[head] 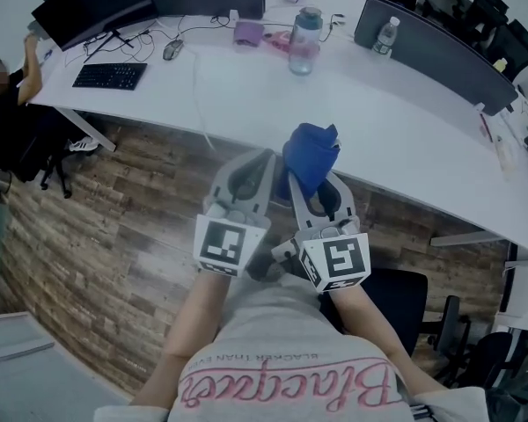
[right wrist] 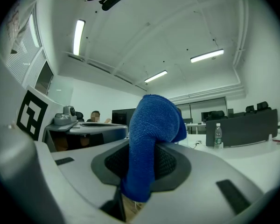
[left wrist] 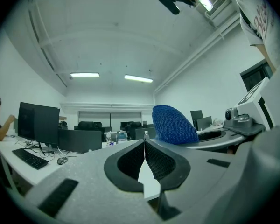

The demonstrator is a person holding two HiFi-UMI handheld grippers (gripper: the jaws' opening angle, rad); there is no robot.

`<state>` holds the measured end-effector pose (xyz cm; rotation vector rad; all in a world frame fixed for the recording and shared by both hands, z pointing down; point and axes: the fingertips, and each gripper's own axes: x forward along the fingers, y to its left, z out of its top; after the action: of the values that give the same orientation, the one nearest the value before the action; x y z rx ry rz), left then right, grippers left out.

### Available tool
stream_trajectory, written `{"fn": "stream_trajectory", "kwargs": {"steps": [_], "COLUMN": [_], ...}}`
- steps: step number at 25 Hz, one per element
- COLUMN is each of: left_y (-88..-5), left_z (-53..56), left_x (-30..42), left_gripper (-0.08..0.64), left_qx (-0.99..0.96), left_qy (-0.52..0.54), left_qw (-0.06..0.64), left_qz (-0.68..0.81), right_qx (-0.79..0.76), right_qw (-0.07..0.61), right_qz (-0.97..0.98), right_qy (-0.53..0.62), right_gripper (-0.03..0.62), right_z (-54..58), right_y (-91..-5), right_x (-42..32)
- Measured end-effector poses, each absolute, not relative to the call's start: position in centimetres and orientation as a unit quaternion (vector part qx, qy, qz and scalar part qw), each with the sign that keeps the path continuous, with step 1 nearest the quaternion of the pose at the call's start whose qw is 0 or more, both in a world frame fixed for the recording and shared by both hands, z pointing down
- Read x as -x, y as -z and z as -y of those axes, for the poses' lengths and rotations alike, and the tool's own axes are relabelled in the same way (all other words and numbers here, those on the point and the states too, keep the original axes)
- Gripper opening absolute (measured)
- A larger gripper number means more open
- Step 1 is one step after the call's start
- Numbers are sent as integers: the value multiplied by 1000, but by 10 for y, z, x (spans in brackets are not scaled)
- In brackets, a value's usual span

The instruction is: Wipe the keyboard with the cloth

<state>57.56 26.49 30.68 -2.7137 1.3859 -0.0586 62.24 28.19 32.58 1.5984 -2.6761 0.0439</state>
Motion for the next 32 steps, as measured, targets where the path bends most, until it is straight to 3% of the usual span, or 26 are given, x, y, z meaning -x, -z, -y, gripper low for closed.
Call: {"fn": "stream_trajectory", "kwargs": {"steps": [12,32], "left_y": [-305,-295], "left_z": [-248,-201], "left_x": [-477,-202], "left_gripper": [6,6], "left_qx": [867,811], "left_qy": [11,-5], "left_qw": [41,33], "left_qz": [-497,-584], "right_qx": [-479,-387], "right_qw": [19,32], "right_qz": [878,922], "right_qy": [-13,-1], "right_gripper": [97,97], "right_z": [-257,-198], "right_y": [-325,-313], "right_x": [-529,-258]}}
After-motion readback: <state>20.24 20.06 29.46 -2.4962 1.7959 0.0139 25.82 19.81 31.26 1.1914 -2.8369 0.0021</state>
